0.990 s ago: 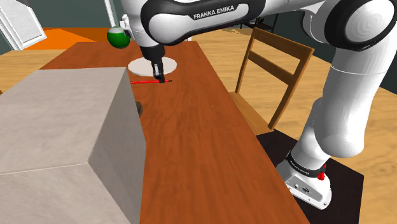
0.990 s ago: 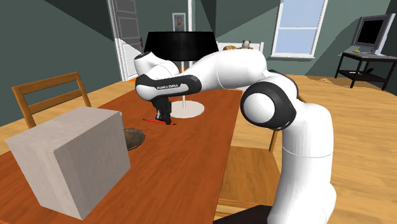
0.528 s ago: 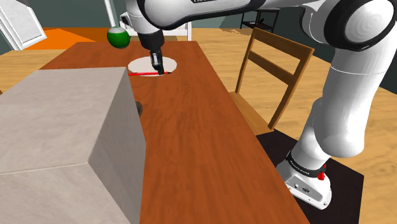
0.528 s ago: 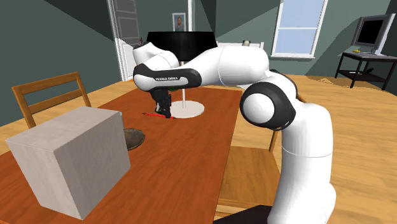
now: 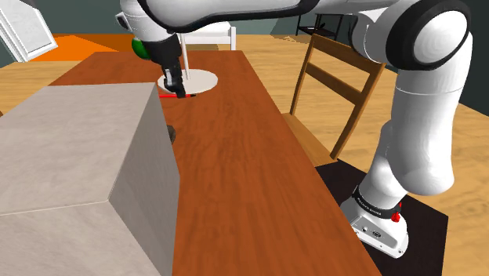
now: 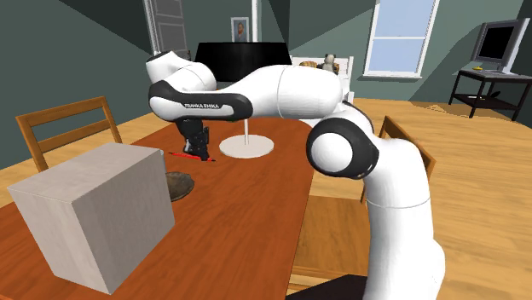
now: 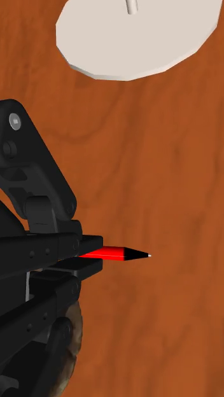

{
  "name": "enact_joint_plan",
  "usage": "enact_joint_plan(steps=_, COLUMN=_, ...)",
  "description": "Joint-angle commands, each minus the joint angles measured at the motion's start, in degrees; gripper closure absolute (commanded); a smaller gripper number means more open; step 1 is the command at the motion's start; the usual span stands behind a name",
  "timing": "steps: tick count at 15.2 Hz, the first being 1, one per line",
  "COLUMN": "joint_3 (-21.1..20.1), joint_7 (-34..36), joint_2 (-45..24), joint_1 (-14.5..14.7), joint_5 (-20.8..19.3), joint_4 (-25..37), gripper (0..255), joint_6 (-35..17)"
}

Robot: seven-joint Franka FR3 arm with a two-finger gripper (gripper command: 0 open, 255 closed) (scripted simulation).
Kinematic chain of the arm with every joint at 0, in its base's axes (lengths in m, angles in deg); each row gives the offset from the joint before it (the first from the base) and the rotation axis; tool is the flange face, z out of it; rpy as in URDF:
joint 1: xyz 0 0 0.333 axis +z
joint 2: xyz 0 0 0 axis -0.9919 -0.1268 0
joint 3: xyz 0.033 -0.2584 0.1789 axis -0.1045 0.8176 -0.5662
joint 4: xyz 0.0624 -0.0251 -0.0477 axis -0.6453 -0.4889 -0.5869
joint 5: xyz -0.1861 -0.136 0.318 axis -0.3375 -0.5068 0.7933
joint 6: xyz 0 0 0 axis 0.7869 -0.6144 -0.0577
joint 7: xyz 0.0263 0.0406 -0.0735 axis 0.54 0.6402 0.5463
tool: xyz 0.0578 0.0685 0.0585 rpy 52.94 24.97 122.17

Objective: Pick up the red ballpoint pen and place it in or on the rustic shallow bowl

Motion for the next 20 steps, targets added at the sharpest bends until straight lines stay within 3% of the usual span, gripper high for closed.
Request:
enact_joint_plan(steps=1, joint_3=-0.7, joint_7=1.9, joint_2=-3.3, joint_1=2.6, joint_5=-1.1, joint_4=5.5, gripper=255, joint_6=3.1)
enact_joint_plan(steps=5, joint_3=-1.2, joint_7=4.8, joint_2=-11.4, joint_1=9.0, joint_5=-3.7, joint_4=18.9, gripper=255, joint_6=9.9)
enact_joint_plan(steps=20, joint_3=-1.6, joint_7=8.8, joint_2=-6.9, joint_1=5.6, joint_5=-2.1, joint_4=0.2, gripper=255, joint_6=-3.7)
